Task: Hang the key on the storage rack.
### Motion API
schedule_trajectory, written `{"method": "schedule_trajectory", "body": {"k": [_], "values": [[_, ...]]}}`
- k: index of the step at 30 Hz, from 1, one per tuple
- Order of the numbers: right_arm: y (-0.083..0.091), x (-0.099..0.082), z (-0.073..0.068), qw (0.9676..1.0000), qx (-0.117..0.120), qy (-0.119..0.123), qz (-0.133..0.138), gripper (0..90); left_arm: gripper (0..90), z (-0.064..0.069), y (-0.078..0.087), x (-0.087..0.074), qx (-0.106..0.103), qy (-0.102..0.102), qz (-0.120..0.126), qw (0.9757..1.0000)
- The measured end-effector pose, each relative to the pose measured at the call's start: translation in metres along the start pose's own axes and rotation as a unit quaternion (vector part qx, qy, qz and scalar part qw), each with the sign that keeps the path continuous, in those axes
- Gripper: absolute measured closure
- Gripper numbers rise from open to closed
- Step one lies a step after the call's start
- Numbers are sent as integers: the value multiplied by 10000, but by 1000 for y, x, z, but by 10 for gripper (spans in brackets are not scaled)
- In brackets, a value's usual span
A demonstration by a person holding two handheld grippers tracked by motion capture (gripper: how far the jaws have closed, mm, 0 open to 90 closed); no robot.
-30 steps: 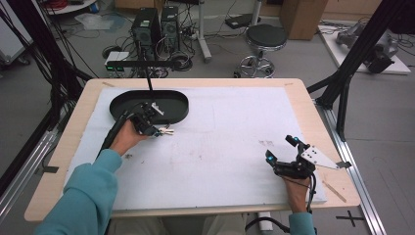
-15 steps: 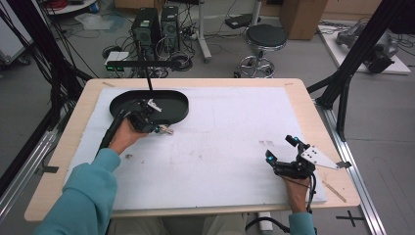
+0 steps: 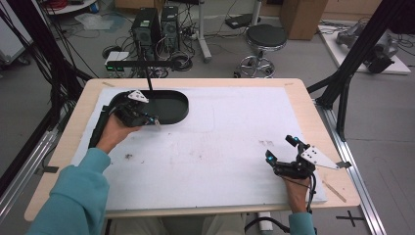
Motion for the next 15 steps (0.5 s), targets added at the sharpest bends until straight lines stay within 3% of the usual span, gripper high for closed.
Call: {"method": "schedule_trajectory", "body": {"k": [7, 15], "values": [[0, 0, 0, 10000, -1, 5, 7, 5, 892, -6, 33, 26, -12, -101, 536, 9985], [0, 0, 0, 10000, -5, 8, 9, 5, 892, -18, 57, 51, 9, -160, 781, 9968]]}}
Point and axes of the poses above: each handheld gripper's, and its own axes: y roughly backward along the jaws, x roughly out of its top, z roughly to its right, the point moved 9 cm from there along -y, roughly forward along the jaws, and after that the axes turned 4 degrees about -z, right-handed, at the moved point
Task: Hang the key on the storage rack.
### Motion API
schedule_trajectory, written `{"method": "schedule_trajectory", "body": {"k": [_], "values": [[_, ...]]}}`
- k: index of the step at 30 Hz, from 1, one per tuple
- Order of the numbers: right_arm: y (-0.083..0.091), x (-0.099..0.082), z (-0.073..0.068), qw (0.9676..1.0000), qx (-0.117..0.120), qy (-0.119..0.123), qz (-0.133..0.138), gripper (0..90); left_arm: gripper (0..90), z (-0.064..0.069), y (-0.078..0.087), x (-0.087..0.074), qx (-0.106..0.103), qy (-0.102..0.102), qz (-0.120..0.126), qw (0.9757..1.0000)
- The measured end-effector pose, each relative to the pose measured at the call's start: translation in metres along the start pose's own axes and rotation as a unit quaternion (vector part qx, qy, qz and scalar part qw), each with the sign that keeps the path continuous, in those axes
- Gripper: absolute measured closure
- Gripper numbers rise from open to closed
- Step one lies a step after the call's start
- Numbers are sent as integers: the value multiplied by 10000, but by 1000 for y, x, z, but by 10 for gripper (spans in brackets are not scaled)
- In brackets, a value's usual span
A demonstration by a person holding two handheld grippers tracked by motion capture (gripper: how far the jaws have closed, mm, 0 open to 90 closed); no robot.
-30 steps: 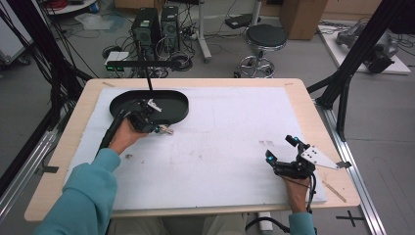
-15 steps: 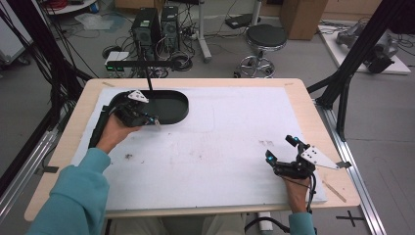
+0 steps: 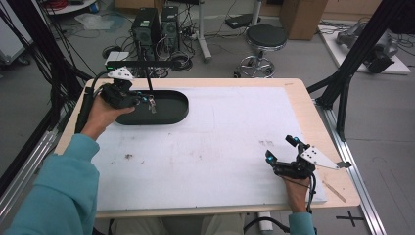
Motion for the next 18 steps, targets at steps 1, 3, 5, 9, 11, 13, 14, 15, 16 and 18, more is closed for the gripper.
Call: {"method": "schedule_trajectory", "body": {"k": [1, 3, 5, 9, 11, 13, 14, 15, 16, 18], "values": [[0, 0, 0, 10000, -2, 1, 1, 5, 892, -1, 1, 2, -15, 17, 12, 10000], [0, 0, 0, 10000, -2, -1, 0, 5, 892, -3, 2, 7, 8, 3, 41, 10000], [0, 0, 0, 10000, -1, -1, 0, 5, 892, -6, 2, 12, 13, -9, 63, 10000], [0, 0, 0, 10000, -3, -2, -1, 5, 892, -10, 2, 20, 0, 3, 69, 10000], [0, 0, 0, 10000, -2, -1, 0, 5, 892, -13, 2, 26, -12, 2, 120, 9999], [0, 0, 0, 10000, -4, -3, 4, 5, 892, -15, 3, 31, -47, 21, 178, 9998], [0, 0, 0, 10000, -5, 0, -2, 4, 892, -17, 2, 33, -2, 26, 161, 9999], [0, 0, 0, 10000, -3, -3, -1, 5, 892, -17, 2, 34, 3, 6, 147, 9999], [0, 0, 0, 10000, -3, -5, -1, 5, 892, -18, 2, 37, -4, 22, 161, 9999], [0, 0, 0, 10000, -5, -14, -7, 5, 892, -21, 2, 42, 43, -5, 165, 9999]]}}
Point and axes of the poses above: each handheld gripper's, and its own axes: y roughly backward along the jaws, x roughly out of its top, z roughly to its right, the point moved 9 cm from there along -y, roughly forward along the jaws, and after that the axes turned 4 degrees about -z, right-handed, at the moved point
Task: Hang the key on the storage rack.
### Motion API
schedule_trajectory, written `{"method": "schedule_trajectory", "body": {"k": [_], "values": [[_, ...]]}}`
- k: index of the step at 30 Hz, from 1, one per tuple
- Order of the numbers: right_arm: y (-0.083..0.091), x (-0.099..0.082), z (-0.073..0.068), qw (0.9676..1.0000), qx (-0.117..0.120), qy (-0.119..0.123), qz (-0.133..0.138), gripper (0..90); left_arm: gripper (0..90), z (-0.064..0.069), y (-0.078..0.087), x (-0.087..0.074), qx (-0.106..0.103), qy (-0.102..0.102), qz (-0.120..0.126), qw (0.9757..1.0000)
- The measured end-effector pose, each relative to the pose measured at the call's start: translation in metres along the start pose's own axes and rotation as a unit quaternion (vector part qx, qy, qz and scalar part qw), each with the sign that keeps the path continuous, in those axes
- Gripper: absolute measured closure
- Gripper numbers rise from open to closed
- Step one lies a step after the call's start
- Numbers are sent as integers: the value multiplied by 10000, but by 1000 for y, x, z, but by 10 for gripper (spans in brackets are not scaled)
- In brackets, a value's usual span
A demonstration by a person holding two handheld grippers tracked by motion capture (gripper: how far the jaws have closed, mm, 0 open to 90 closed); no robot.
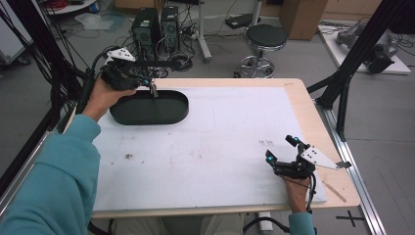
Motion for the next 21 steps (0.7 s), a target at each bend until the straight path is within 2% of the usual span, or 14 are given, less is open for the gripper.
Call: {"method": "schedule_trajectory", "body": {"k": [9, 21], "values": [[0, 0, 0, 10000, 2, -6, 0, 5, 891, -12, -6, 21, 87, 70, 23, 9999], [0, 0, 0, 10000, 3, 13, 9, 5, 892, -25, -19, 15, 255, 269, -162, 9992]]}}
Point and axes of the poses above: each handheld gripper's, and its own axes: y roughly backward along the jaws, x roughly out of its top, z roughly to its right, the point moved 9 cm from there along -y, roughly forward along the jaws, and after that the axes turned 4 degrees about -z, right-handed, at the moved point
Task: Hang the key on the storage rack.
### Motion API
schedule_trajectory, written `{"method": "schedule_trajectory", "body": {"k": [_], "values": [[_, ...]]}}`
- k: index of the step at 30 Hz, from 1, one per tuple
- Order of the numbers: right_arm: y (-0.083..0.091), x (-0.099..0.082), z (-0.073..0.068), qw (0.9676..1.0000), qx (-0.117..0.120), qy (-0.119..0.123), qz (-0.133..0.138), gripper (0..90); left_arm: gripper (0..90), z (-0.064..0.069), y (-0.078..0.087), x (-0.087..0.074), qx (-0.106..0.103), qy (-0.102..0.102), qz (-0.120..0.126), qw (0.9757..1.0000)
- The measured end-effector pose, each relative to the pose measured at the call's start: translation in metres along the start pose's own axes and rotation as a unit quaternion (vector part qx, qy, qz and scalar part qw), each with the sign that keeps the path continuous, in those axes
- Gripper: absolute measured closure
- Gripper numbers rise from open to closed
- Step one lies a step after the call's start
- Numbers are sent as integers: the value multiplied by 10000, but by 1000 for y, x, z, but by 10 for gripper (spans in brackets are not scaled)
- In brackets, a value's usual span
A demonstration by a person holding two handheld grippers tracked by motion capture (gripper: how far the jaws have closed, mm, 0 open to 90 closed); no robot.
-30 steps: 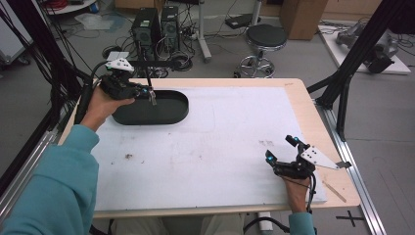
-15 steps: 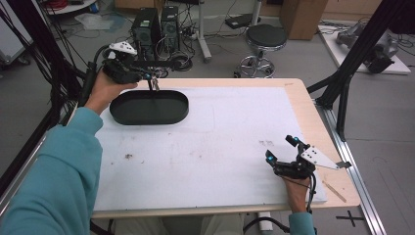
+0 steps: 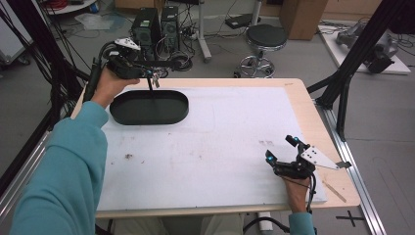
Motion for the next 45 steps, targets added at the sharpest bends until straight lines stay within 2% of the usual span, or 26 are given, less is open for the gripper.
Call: {"method": "schedule_trajectory", "body": {"k": [11, 18, 22, 25, 32, 45], "values": [[0, 0, 0, 10000, -6, -11, -6, 5, 891, -10, -13, -4, 207, 223, -113, 9995], [0, 0, 0, 10000, -2, -17, -7, 5, 891, -12, -17, -5, 355, 375, -191, 9985], [0, 0, 0, 10000, -5, -12, -6, 5, 891, -15, -18, -5, 451, 541, -205, 9973], [0, 0, 0, 10000, -3, -14, -7, 4, 891, -15, -19, -6, 430, 543, -228, 9973], [0, 0, 0, 10000, -2, -15, -8, 5, 891, -17, -22, -6, 560, 610, -217, 9963], [0, 0, 0, 10000, 8, -22, -8, 5, 890, -20, -26, -8, 634, 698, -283, 9951]]}}
Point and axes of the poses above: each handheld gripper's, and its own axes: y roughly backward along the jaws, x roughly out of its top, z roughly to its right, the point moved 9 cm from there along -y, roughly forward along the jaws, and after that the axes turned 4 degrees about -z, right-handed, at the moved point
